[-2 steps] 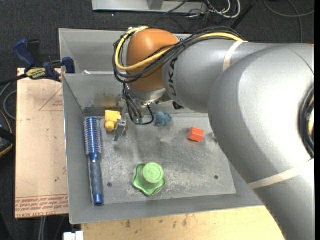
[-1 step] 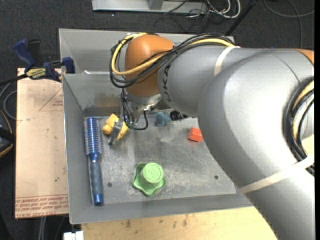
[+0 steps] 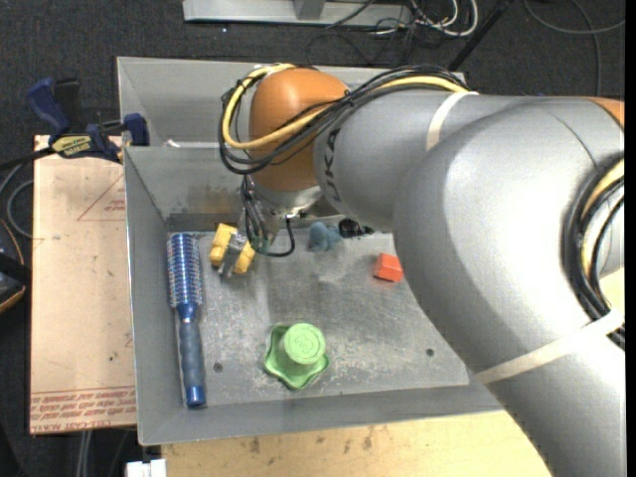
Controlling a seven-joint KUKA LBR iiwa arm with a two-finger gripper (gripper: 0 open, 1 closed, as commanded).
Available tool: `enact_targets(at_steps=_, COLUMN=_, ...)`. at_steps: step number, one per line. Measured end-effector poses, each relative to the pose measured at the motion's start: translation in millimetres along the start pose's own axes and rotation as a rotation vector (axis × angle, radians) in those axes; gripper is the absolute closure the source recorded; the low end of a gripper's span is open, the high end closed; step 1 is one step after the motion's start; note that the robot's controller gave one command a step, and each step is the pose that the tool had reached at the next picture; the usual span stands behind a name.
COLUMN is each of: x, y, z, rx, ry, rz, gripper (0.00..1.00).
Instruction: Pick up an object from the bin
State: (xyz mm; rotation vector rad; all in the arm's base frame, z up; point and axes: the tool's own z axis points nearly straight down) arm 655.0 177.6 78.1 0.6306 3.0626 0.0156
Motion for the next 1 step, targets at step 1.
enact_targets(at_steps=1, x=-1.2, y=1.3, z=-24.9, rx=0.008, ry=0.009, rz=-0.002, gripper=1.0)
